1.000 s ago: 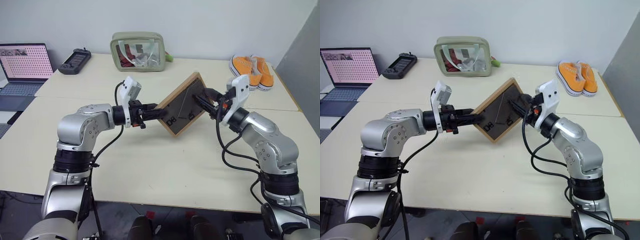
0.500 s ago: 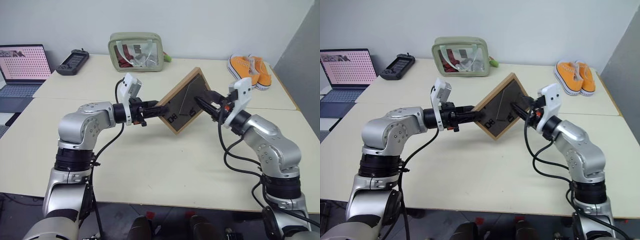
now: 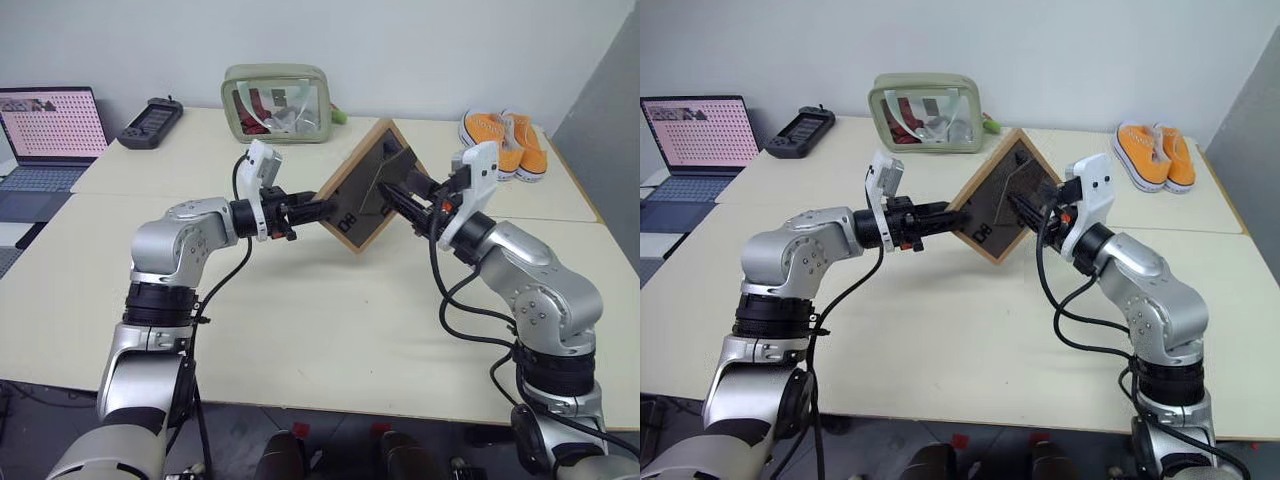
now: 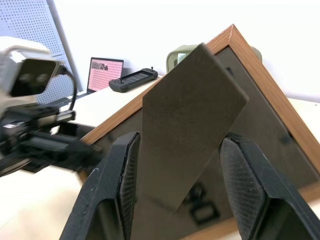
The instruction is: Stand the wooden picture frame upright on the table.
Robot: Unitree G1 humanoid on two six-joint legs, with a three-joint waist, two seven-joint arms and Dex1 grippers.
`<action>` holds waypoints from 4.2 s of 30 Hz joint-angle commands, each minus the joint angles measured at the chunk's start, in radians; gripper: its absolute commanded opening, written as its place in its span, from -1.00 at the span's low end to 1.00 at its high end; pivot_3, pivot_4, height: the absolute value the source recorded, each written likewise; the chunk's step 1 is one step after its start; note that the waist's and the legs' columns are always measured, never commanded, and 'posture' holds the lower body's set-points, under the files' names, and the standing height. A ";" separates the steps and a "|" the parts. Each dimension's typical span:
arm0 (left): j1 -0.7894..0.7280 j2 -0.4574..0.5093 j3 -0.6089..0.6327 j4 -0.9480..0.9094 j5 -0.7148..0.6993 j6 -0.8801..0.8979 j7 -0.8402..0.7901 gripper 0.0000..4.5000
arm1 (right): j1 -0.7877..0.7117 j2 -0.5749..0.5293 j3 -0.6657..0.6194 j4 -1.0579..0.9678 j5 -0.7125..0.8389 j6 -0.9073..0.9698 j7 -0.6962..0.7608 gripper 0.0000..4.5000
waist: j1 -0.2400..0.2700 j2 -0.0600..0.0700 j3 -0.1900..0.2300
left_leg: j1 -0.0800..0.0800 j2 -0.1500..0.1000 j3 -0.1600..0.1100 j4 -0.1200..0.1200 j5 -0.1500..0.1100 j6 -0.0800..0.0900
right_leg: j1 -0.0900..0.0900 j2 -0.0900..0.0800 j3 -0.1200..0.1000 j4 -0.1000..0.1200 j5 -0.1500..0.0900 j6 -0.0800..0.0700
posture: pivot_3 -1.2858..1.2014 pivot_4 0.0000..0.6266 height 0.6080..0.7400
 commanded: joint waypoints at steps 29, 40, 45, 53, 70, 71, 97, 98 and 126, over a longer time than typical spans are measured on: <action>-0.111 -0.061 0.353 -0.025 -0.284 0.806 0.336 -0.42 | 0.224 -0.486 0.231 0.575 -0.966 -1.385 -0.081 0.09 | -0.022 -0.001 0.000 | 0.000 -0.001 0.000 0.001 0.000 0.000 | 0.000 0.000 0.001 0.001 0.000 0.000 | 0.03 -0.52 1.00; -0.020 -0.025 0.330 -0.033 -0.710 0.840 0.638 -0.42 | 0.088 -0.424 0.286 0.806 -1.275 -1.665 -0.481 0.09 | -0.023 -0.001 0.000 | 0.002 -0.001 0.000 0.003 0.004 -0.006 | -0.001 -0.001 0.002 0.008 0.000 0.000 | 0.03 -0.52 1.00; -0.035 -0.023 0.342 0.009 -0.810 0.840 0.752 -0.42 | 0.072 -0.423 0.310 0.834 -1.349 -1.696 -0.555 0.09 | -0.023 -0.001 0.000 | 0.002 -0.002 0.000 0.003 0.004 -0.006 | 0.000 -0.002 0.002 0.008 0.000 0.000 | 0.03 -0.52 1.00; -0.048 -0.004 0.318 0.038 -0.965 0.840 0.870 -0.42 | 0.044 -0.419 0.339 0.896 -1.412 -1.700 -0.641 0.09 | -0.024 -0.001 0.000 | 0.002 -0.002 0.000 0.003 0.004 -0.006 | 0.000 -0.002 0.002 0.009 0.000 0.000 | 0.03 -0.52 1.00; -0.007 0.043 0.219 0.052 -1.267 0.759 1.084 -0.42 | -0.061 -0.449 0.357 0.961 -1.466 -1.665 -0.791 0.09 | -0.023 -0.001 0.000 | 0.003 -0.002 0.000 0.003 0.004 -0.006 | 0.000 -0.002 0.002 0.009 0.000 0.000 | 0.03 -0.52 1.00; -0.004 0.050 0.208 0.051 -1.286 0.746 1.095 -0.42 | -0.060 -0.452 0.355 0.954 -1.456 -1.665 -0.784 0.09 | -0.023 -0.001 0.000 | 0.003 -0.002 0.000 0.003 0.004 -0.006 | 0.000 -0.002 0.002 0.009 0.000 0.000 | 0.03 -0.52 1.00; 0.022 0.125 0.036 -0.001 -1.469 0.582 1.143 -0.42 | -0.081 -0.395 0.385 0.926 -1.450 -1.649 -0.769 0.09 | -0.022 -0.001 0.000 | 0.003 -0.003 0.000 0.003 0.004 -0.006 | 0.000 -0.003 0.002 0.010 0.000 0.000 | 0.03 -0.52 1.00; 0.023 0.127 0.036 0.000 -1.469 0.581 1.143 -0.42 | -0.081 -0.398 0.384 0.929 -1.450 -1.651 -0.769 0.09 | -0.022 -0.001 0.000 | 0.003 -0.003 0.000 0.003 0.004 -0.006 | 0.000 -0.003 0.002 0.010 0.000 0.000 | 0.03 -0.52 1.00; 0.029 0.137 0.022 -0.014 -1.469 0.557 1.132 -0.42 | -0.095 -0.416 0.393 0.941 -1.483 -1.656 -0.806 -0.42 | -0.022 -0.001 0.000 | 0.003 -0.003 0.000 0.003 0.004 -0.006 | 0.000 -0.003 0.002 0.010 0.000 -0.001 | 0.03 -0.52 1.00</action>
